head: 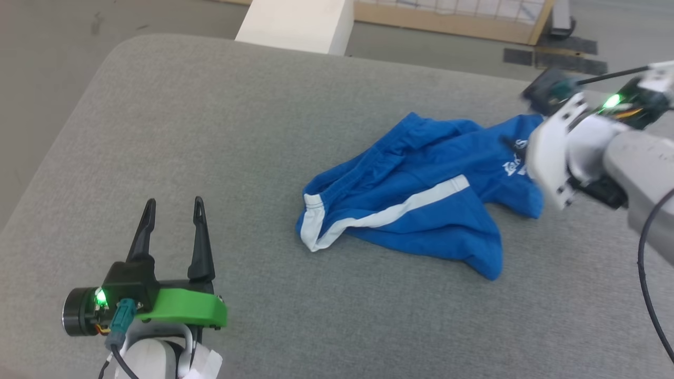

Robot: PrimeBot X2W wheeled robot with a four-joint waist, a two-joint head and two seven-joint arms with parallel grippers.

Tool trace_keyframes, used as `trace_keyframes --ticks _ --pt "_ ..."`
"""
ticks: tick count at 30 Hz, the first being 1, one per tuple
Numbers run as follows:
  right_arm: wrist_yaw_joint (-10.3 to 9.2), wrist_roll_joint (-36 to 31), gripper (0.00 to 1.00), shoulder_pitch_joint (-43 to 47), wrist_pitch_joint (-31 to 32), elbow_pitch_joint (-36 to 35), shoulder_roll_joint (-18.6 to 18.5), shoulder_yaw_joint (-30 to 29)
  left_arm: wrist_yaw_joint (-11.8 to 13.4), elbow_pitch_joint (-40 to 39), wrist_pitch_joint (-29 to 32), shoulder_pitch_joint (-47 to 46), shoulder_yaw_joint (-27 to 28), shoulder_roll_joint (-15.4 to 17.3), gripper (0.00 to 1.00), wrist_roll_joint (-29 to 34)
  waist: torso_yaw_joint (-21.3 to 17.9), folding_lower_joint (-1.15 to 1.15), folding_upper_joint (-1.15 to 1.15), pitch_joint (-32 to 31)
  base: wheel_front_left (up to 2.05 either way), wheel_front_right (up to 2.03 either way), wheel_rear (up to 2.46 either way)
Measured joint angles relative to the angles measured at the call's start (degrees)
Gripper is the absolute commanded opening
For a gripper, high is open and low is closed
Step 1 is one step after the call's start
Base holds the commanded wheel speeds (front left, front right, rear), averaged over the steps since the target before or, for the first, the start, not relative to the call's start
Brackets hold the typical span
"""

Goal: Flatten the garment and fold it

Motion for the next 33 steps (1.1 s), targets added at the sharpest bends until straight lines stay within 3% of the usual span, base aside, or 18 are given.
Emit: trace_keyframes --ticks 5,11,19,26,29,33 --pt "0.01 11.2 1.00 0.5 15.8 -12.6 -4.1 2.6 -0.2 -0.1 0.0 0.5 -0.3 0.0 1.00 0.0 -1.0 0.00 0.00 -0.9 0.00 0.00 0.00" --pt "0.00 17.5 1.00 0.4 27.4 -14.8 -7.4 3.2 -0.7 0.5 0.0 0.1 -1.5 -0.1 1.00 -0.2 0.2 0.00 0.00 0.0 0.00 0.00 0.00" --pt "0.00 20.1 1.00 1.2 29.2 -12.0 -5.1 3.4 -0.4 0.9 0.0 -1.7 -3.3 -0.1 1.00 -2.5 2.7 0.00 0.00 3.0 0.00 0.00 0.00" --pt "-0.02 19.8 1.00 5.9 26.0 -7.4 -2.4 2.9 0.7 1.2 0.0 -2.7 -4.4 -0.1 1.00 -3.6 4.7 0.00 0.00 5.8 0.00 0.00 0.00" --pt "0.00 18.4 0.00 5.9 24.1 -7.3 -2.2 2.5 1.1 1.2 0.0 -2.9 -4.4 -0.1 1.00 -3.7 5.0 0.00 0.00 6.6 0.00 0.00 0.00" --pt "-0.01 16.6 0.00 5.9 19.7 -7.9 -1.9 2.7 1.2 1.6 0.0 -2.9 -4.0 -0.1 1.00 -3.6 4.5 0.00 0.00 6.6 0.00 0.00 0.00"
